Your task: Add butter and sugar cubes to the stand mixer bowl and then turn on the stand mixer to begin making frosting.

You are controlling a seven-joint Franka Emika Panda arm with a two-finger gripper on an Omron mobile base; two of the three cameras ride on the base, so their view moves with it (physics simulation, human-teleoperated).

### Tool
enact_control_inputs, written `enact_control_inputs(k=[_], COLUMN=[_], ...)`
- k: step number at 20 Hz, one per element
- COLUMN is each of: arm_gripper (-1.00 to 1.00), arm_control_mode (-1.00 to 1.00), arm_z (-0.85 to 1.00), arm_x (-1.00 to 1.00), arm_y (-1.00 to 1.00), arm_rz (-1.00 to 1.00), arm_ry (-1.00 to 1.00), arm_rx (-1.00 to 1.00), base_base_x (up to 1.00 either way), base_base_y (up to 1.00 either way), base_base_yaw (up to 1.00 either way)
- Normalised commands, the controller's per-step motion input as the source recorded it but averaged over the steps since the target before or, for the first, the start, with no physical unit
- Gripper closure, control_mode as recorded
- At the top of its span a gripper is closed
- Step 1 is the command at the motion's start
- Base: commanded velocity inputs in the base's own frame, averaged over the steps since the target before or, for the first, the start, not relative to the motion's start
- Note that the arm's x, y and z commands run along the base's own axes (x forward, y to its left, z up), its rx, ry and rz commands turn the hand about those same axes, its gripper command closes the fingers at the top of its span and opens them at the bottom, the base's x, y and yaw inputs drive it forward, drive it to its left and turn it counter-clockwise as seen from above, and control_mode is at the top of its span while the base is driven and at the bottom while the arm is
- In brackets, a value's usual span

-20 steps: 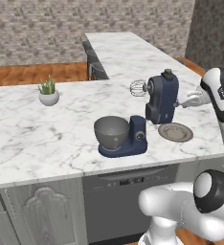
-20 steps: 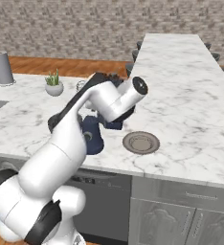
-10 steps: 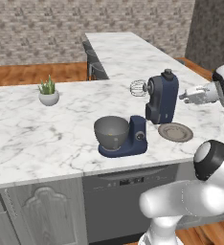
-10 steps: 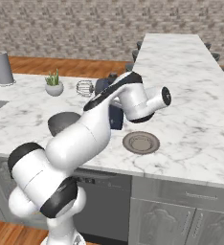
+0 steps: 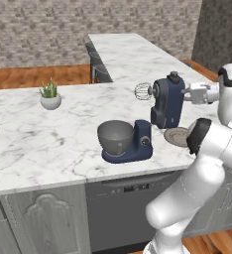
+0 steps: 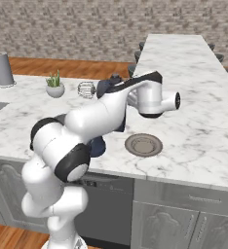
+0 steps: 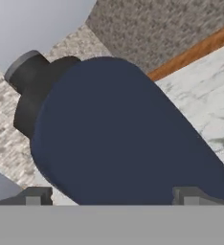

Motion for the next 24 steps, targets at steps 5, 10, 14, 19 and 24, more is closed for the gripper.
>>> enact_control_inputs(k=[5,10,14,19,24], arm_gripper=[-1.00,-1.00,-1.00,-1.00,-1.00], arm_control_mode=[-1.00,-1.00,-1.00,-1.00,-1.00], arm_z=[0.00,0.00,0.00,0.00,0.00], arm_x=[0.47,0.33,0.05,0.00,-0.12], arm_y=[0.19,0.63,0.95,1.00,1.00], arm_rz=[0.06,0.05,0.03,0.00,0.00], arm_ry=[0.00,0.00,-0.03,-0.08,-0.13], arm_rx=[0.11,0.03,0.00,0.00,-0.06], base_base_x=[0.00,0.00,0.00,0.00,0.00], base_base_y=[0.00,0.00,0.00,0.00,0.00], base_base_yaw=[0.00,0.00,0.00,0.00,0.00])
